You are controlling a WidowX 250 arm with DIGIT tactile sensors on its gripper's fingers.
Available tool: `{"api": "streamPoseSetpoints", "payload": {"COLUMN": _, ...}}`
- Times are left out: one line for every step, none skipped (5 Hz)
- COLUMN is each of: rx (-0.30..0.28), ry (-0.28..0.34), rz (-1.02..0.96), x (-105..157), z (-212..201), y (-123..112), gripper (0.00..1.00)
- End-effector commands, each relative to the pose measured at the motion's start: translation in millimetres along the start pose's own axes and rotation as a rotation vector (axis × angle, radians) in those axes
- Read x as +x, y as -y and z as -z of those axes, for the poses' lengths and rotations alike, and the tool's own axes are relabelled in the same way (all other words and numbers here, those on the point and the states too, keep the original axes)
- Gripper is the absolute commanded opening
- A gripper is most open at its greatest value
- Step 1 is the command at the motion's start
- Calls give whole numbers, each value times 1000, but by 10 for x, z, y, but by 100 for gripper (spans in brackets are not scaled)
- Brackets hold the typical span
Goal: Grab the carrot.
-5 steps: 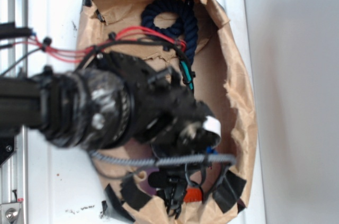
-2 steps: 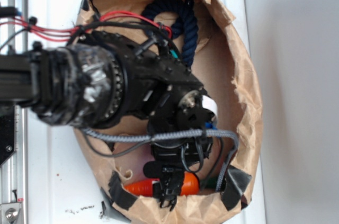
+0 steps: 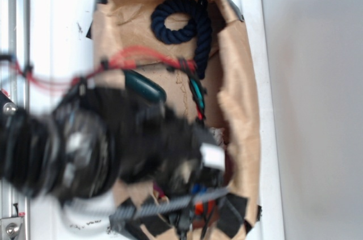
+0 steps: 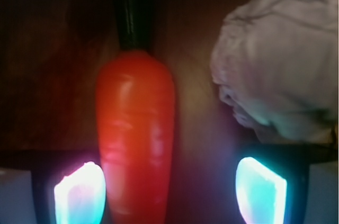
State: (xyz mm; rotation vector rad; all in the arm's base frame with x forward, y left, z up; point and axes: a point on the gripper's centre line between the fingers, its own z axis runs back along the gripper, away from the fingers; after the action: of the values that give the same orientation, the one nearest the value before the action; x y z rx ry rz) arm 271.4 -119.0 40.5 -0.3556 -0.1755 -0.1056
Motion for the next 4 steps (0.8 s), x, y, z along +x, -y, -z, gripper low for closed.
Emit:
{"api": "streamPoseSetpoints", "payload": {"rx": -109, "ry": 17, "rz": 43, "x": 104, "z": -162, "y": 86, "gripper": 100}}
{"api": "streamPoseSetpoints", "payload": {"rx": -59, "ry": -10, "rz": 30, "x": 178, "z": -45, "y": 85, "gripper": 100}}
{"api": "streamPoseSetpoints", "payload": {"rx": 27, "ry": -44, "rz": 5, "x": 228, "z": 158, "y": 14, "gripper": 100}}
{"api": "streamPoseSetpoints", "payload": {"rx": 49, "ry": -76, "rz": -43, "x": 246, "z": 198, "y": -41, "gripper": 0}}
